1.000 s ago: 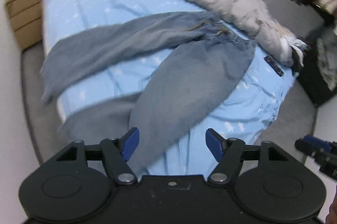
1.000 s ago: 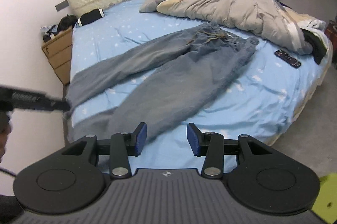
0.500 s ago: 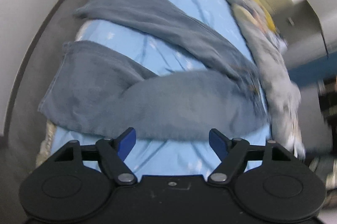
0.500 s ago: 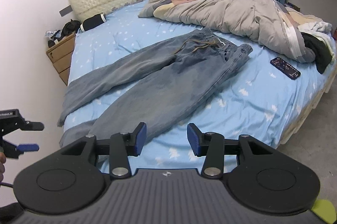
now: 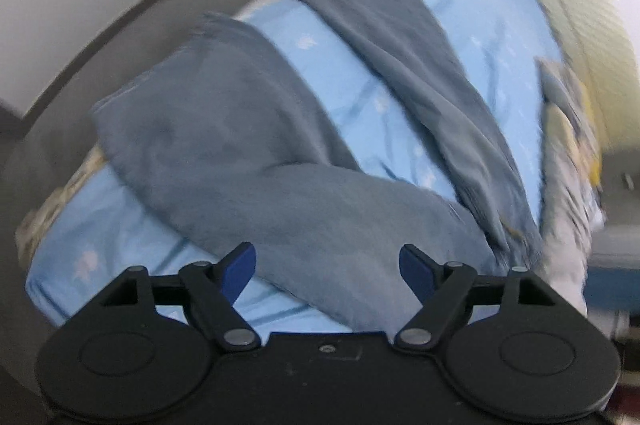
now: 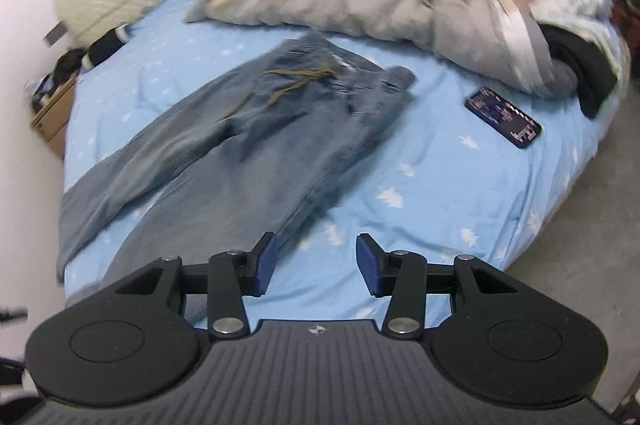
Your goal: Fold clothes
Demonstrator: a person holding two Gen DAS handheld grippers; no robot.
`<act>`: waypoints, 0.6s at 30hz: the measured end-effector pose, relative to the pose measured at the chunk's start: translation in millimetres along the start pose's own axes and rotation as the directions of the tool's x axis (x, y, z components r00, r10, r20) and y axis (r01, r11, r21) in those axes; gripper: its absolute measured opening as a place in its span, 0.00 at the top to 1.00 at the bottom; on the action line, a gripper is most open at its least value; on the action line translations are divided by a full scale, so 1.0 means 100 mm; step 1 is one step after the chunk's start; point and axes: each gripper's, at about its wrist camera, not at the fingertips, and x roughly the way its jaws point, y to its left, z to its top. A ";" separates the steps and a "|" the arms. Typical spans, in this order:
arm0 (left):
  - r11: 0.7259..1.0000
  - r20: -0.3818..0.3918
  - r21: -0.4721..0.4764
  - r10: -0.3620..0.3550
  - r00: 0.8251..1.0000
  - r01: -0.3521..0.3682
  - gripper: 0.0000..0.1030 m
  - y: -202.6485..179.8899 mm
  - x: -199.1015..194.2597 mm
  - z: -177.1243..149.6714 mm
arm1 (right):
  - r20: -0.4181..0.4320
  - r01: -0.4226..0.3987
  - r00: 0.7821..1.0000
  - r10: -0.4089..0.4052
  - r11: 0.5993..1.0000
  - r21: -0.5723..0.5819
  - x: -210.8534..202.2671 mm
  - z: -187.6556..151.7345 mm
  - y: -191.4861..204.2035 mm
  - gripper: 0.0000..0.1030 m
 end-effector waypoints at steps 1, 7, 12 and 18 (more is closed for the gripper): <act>0.999 0.020 -0.039 0.012 1.000 -0.011 0.25 0.03 -0.01 -0.02 | -0.013 0.000 1.000 0.000 1.000 0.014 0.10 0.11 -0.07 0.55; 0.951 0.135 -0.304 0.092 0.987 -0.047 0.25 0.15 -0.14 -0.32 | -0.115 -0.016 0.993 0.028 0.995 0.101 0.86 0.78 -0.48 0.51; 0.839 0.224 -0.544 0.171 0.959 -0.023 0.24 0.19 -0.29 -0.72 | -0.228 -0.050 0.969 0.097 0.978 0.202 1.65 1.27 -0.79 0.34; 0.726 0.251 -0.687 0.260 0.933 -0.018 0.24 0.25 -0.41 -0.98 | -0.294 -0.003 0.948 0.121 0.928 0.372 2.48 1.61 -1.13 0.31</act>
